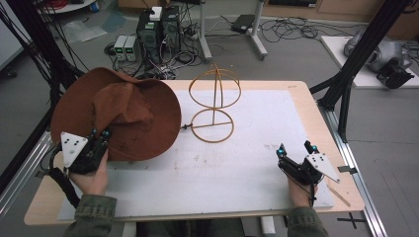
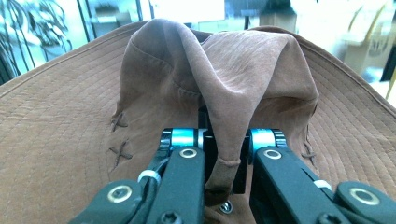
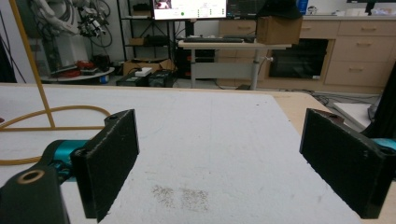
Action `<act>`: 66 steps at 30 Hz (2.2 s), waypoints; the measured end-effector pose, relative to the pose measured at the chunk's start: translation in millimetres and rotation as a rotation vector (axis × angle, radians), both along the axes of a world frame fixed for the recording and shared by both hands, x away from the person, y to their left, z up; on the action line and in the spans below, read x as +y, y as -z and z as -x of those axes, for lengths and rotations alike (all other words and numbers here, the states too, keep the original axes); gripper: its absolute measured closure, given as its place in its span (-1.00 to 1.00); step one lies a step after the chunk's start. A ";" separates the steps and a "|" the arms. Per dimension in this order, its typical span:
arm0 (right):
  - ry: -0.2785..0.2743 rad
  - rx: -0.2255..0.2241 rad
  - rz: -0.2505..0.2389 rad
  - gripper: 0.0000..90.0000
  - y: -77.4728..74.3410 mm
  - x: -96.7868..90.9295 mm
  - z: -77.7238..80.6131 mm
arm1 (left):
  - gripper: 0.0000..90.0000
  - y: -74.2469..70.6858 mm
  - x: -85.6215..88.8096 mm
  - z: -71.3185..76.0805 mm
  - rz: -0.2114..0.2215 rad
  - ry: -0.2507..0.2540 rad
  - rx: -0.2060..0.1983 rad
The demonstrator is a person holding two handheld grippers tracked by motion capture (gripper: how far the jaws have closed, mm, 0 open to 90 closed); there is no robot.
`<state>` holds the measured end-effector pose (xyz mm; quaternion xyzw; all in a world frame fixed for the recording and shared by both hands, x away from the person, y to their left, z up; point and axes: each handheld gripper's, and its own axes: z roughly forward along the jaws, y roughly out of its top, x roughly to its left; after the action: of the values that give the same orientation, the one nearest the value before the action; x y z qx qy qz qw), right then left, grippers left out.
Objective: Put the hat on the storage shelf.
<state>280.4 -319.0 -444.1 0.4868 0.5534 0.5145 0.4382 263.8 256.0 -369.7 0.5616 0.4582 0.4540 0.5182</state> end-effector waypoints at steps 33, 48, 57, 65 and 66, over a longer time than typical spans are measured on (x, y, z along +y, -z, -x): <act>-0.023 0.013 -0.001 -0.75 1.6 3.7 -0.2 | 0.94 -50.1 -12.9 -13.3 0.094 0.060 -0.267; -0.024 0.011 0.006 -0.75 1.8 4.4 -1.0 | 0.94 -61.7 -34.9 -30.9 0.102 0.159 -0.280; -0.035 0.017 0.006 -0.75 2.5 5.9 -1.9 | 0.94 -73.7 -56.8 -43.8 0.087 0.215 -0.262; -0.031 0.011 0.002 -0.75 1.7 5.2 -1.4 | 0.94 -84.6 -78.9 -59.2 0.069 0.269 -0.250; -0.033 0.010 0.001 -0.75 1.8 5.2 -1.6 | 0.94 -86.0 -81.6 -61.1 0.069 0.276 -0.249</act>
<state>282.0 -313.7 -445.8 0.4801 0.5638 0.5188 0.4272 324.8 174.4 -283.7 0.5406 0.3245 0.4284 0.6472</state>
